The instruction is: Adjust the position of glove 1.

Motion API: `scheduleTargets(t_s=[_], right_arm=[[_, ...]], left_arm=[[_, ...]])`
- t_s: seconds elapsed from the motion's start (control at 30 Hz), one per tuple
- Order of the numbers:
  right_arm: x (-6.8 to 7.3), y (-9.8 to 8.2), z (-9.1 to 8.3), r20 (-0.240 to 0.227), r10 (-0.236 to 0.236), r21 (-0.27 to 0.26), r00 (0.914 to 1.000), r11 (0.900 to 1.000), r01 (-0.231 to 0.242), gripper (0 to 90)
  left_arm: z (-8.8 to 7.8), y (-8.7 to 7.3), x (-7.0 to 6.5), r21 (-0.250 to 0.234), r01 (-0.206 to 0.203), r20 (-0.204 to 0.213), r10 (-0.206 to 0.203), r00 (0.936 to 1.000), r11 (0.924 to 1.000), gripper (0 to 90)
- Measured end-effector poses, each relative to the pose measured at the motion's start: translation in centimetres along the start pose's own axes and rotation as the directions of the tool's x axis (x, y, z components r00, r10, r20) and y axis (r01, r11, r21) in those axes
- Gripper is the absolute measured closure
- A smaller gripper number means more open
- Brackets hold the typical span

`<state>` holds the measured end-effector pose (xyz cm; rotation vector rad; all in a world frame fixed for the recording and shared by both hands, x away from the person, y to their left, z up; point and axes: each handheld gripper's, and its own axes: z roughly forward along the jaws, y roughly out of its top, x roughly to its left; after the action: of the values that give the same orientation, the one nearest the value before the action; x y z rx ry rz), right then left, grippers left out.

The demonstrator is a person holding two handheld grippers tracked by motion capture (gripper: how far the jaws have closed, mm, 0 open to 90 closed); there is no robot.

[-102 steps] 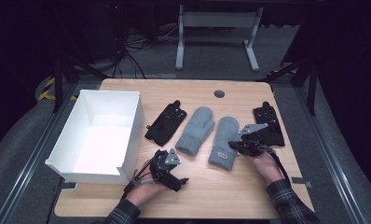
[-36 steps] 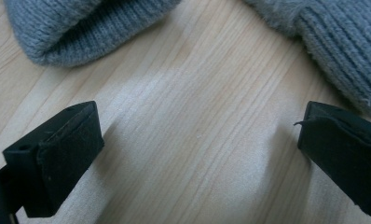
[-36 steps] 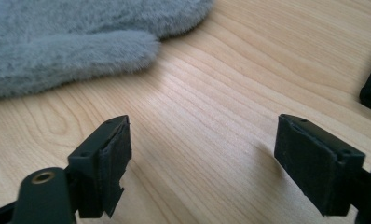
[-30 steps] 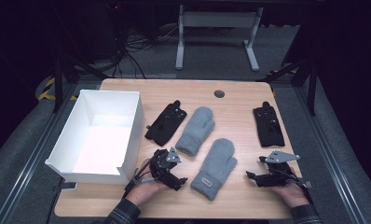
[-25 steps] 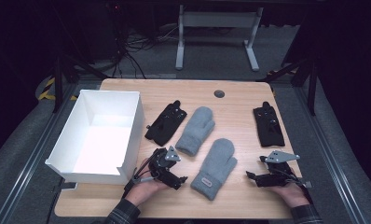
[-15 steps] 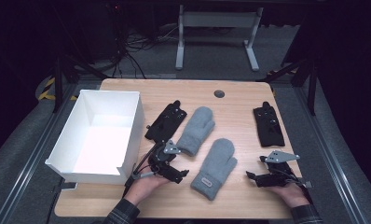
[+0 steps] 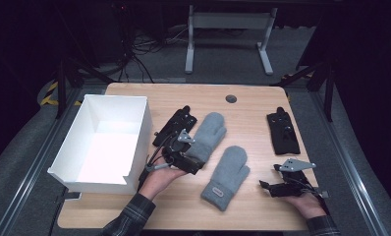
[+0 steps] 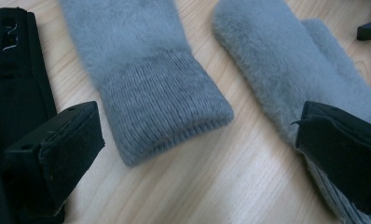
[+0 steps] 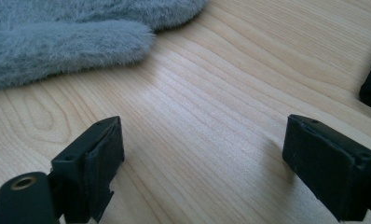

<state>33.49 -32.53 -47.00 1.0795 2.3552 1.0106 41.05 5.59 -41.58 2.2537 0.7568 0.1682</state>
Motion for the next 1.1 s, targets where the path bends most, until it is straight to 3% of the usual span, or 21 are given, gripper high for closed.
scheduleTargets(t_s=[0.23,0.43,0.63,1.1], right_arm=[[0.0,0.0,0.0,0.001,0.001,-0.001,1.0,1.0,-0.001,13.0],[0.0,0.0,0.0,0.003,0.003,0.0,1.0,1.0,-0.003,13.4],[-0.1,0.0,0.0,0.003,0.006,-0.002,1.0,1.0,-0.006,13.7],[-0.1,0.0,0.0,0.005,0.007,-0.002,1.0,1.0,-0.007,13.9]], left_arm=[[0.8,2.0,1.3,-0.026,0.011,-0.022,-0.011,0.9997,0.9996,3.5],[1.6,3.1,2.7,-0.039,0.036,-0.001,-0.037,0.9993,0.9986,10.9],[3.3,4.3,4.4,-0.02,0.051,-0.018,-0.052,0.9985,0.9985,16.2],[7.0,4.8,6.4,-0.002,0.096,-0.051,-0.095,0.9941,0.9954,21.1]])
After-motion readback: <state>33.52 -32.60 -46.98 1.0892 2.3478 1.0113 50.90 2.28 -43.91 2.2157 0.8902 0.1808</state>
